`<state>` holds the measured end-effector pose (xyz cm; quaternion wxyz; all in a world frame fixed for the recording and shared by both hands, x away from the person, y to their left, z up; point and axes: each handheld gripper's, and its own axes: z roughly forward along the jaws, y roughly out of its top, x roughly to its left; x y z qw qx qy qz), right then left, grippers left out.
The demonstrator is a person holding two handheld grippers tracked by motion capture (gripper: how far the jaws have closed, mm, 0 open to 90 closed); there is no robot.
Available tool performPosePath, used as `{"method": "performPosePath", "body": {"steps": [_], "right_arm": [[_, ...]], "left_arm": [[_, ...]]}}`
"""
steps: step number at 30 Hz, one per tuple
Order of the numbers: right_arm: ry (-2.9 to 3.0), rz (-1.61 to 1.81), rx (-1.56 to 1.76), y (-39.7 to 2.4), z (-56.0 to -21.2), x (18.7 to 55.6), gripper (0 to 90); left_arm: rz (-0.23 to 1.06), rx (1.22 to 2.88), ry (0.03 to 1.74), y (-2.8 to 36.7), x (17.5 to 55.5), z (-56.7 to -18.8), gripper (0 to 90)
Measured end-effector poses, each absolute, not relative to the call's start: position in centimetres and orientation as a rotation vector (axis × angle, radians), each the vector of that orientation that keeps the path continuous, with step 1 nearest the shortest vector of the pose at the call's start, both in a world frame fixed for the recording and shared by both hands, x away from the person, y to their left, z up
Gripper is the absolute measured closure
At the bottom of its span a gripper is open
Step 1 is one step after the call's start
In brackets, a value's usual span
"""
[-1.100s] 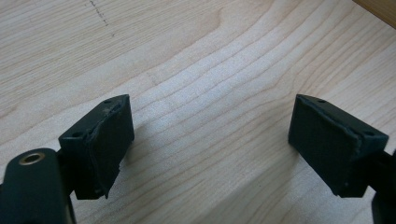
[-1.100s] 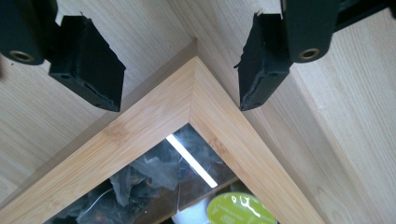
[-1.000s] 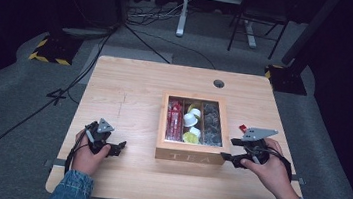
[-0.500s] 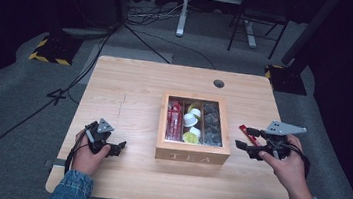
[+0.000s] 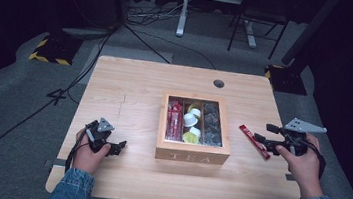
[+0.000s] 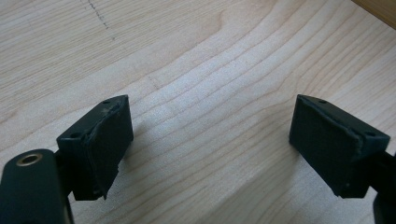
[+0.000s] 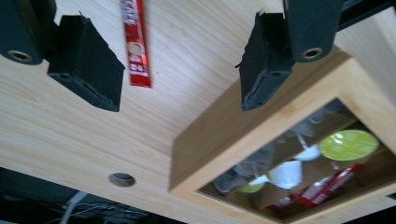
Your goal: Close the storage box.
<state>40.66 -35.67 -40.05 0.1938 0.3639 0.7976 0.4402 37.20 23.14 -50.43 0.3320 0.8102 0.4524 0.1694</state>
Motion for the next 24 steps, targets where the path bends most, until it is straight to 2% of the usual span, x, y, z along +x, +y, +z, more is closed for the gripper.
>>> {"method": "performPosePath", "body": {"steps": [11, 18, 24], "right_arm": [[2.109, 1.068, 1.175, -40.4, -43.1, 42.2, 35.7], [2.046, 0.995, 1.283, -42.1, -46.1, 43.7, 40.8], [2.027, 0.988, 1.335, -42.3, -48.2, 44.0, 41.2]], "left_arm": [[0.440, 2.116, 1.186, 23.1, 37.2, -50.4, 13.8], [0.443, 2.118, 1.185, 23.1, 37.3, -50.4, 13.8], [0.443, 2.118, 1.185, 23.1, 37.3, -50.4, 13.8]]}}
